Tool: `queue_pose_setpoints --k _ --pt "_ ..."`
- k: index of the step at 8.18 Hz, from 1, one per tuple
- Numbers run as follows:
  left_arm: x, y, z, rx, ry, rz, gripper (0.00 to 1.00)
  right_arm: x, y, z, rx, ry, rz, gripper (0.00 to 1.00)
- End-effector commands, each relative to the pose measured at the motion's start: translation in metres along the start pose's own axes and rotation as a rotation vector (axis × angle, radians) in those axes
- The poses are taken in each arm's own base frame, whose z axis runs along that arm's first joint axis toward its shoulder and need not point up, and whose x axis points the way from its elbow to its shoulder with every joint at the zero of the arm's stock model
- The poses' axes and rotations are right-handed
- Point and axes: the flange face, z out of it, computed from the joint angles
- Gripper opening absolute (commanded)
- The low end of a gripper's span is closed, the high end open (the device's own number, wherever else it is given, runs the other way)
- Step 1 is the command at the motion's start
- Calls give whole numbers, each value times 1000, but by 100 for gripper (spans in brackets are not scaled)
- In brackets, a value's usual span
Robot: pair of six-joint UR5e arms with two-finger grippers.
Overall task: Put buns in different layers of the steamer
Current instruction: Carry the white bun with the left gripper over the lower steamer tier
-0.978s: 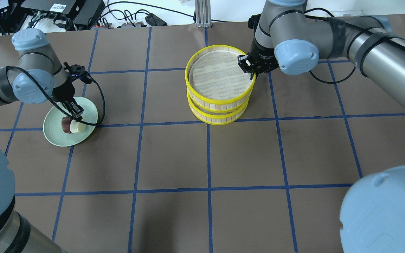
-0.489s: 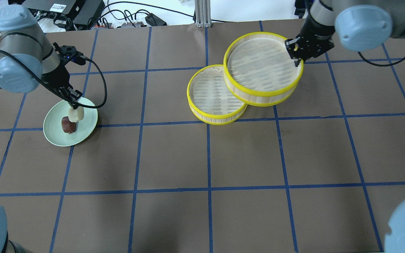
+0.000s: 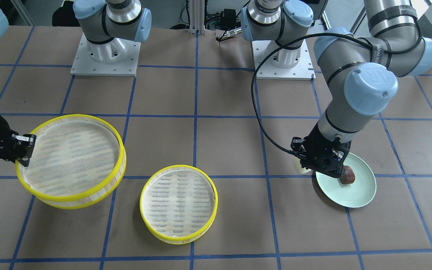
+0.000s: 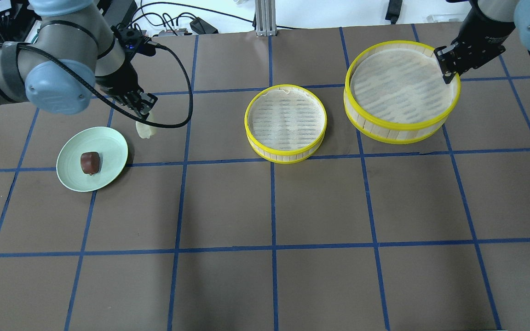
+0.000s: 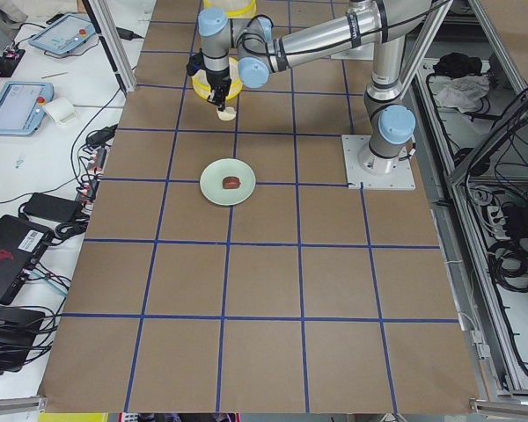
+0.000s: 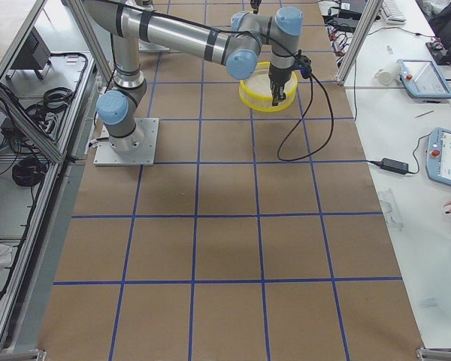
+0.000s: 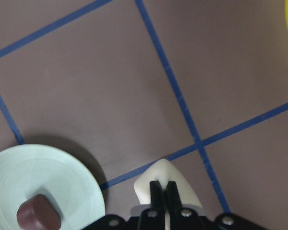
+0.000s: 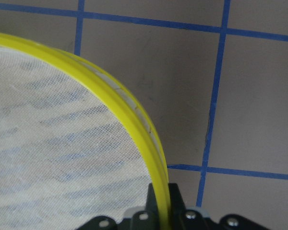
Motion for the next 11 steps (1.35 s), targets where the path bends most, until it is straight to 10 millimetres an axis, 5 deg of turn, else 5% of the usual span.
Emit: queue_pose_setpoints --k 1,4,10,11 --pt "83 -33 -26 160 -31 93 0 5 8 -6 2 -2 -2 4" --pt "119 -64 -17 347 261 17 0 5 6 0 -7 -9 0 0" --pt "179 -111 90 354 381 -34 0 5 7 5 -17 -14 -3 0" --pt "186 -111 94 338 393 -69 8 5 7 5 -17 -14 -5 0"
